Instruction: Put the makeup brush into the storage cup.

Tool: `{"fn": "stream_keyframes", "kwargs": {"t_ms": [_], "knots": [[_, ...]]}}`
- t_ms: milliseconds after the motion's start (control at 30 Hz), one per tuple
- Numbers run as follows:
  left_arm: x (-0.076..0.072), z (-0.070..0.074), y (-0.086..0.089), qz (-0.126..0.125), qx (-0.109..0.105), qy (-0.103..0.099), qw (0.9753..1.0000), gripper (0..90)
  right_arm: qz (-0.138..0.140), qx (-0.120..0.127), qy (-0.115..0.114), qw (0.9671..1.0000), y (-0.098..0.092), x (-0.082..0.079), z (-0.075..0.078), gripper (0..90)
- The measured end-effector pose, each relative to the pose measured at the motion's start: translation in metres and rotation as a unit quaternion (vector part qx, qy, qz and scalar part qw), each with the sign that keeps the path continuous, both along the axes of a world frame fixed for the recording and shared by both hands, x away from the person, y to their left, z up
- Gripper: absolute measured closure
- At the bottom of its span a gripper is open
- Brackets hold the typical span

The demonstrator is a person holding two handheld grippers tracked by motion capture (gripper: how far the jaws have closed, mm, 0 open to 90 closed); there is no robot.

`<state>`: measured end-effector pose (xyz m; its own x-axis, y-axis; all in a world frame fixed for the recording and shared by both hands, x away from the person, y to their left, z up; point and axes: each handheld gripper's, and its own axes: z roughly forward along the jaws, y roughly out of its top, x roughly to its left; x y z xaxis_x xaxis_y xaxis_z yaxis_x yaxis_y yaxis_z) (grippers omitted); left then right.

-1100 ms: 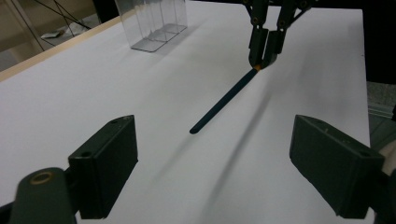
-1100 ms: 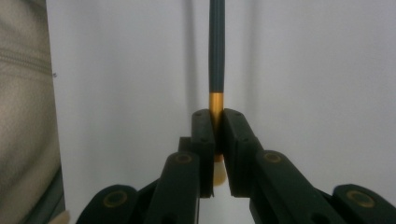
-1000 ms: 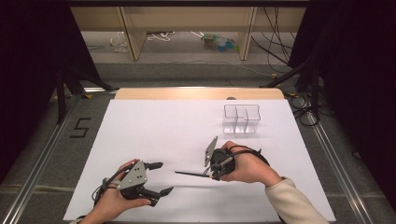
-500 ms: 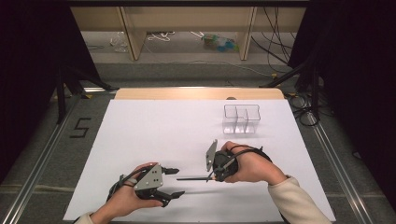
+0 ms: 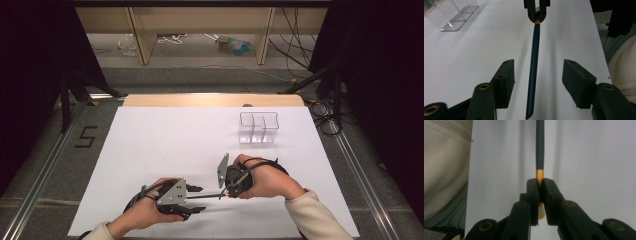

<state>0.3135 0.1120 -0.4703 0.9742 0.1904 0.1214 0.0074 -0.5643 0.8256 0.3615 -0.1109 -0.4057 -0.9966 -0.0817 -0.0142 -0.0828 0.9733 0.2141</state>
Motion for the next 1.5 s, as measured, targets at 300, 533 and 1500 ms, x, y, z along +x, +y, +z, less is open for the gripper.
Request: {"fn": "stream_keyframes", "kwargs": {"t_ms": [300, 533, 1500], "knots": [[0.002, -0.002, -0.008, -0.008, 0.010, 0.011, 0.9999, 60.8, -0.010, -0.018, 0.005, 0.9998, 0.002, -0.005, 0.001, 84.1], [0.003, -0.002, -0.009, -0.007, 0.018, 0.017, 0.9997, 72.3, -0.005, -0.018, 0.007, 0.9998, 0.004, -0.006, 0.000, 84.2], [0.008, 0.006, 0.000, 0.028, 0.006, 0.022, 0.9994, 84.0, -0.068, 0.117, -0.014, 0.9908, -0.019, 0.009, 0.005, 29.1]]}}
